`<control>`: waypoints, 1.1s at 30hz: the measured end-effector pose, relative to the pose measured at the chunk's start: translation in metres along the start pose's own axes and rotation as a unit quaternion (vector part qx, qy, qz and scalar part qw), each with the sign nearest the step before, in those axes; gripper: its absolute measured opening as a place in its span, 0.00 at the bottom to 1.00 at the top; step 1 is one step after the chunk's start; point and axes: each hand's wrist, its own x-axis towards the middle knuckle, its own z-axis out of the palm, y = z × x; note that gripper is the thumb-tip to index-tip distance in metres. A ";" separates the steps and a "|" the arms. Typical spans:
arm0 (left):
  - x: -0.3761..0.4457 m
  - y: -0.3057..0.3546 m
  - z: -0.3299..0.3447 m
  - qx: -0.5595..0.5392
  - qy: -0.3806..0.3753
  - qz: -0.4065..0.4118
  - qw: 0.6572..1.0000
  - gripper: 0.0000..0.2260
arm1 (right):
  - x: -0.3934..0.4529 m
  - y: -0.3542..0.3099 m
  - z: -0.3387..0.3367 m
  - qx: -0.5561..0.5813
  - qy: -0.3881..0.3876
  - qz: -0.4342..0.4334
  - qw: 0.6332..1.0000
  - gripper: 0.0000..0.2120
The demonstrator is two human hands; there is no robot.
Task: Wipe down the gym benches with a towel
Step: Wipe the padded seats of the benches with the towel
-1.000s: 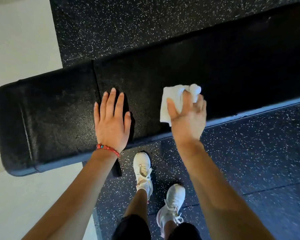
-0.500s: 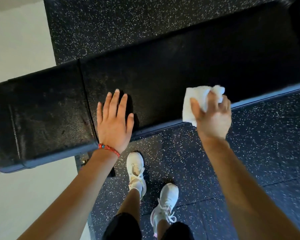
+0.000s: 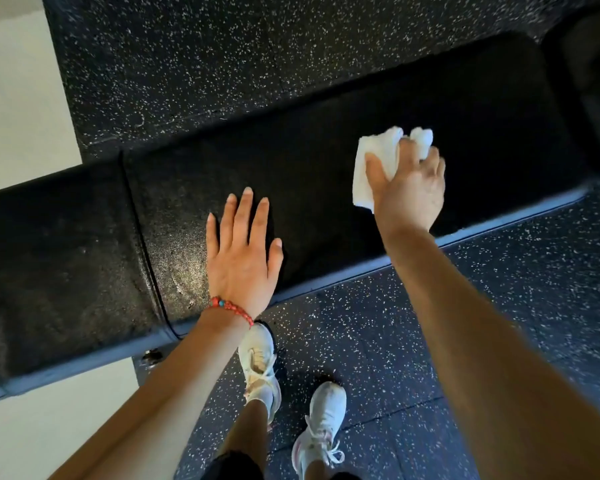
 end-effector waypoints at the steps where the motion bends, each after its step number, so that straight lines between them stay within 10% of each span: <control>1: 0.000 0.000 0.000 -0.002 0.003 0.000 1.000 0.24 | -0.003 0.000 0.001 0.004 0.010 0.000 1.000 0.20; 33: 0.065 0.073 0.008 -0.004 0.050 -0.073 0.996 0.23 | 0.051 -0.010 0.026 -0.001 -0.015 -0.204 0.979 0.20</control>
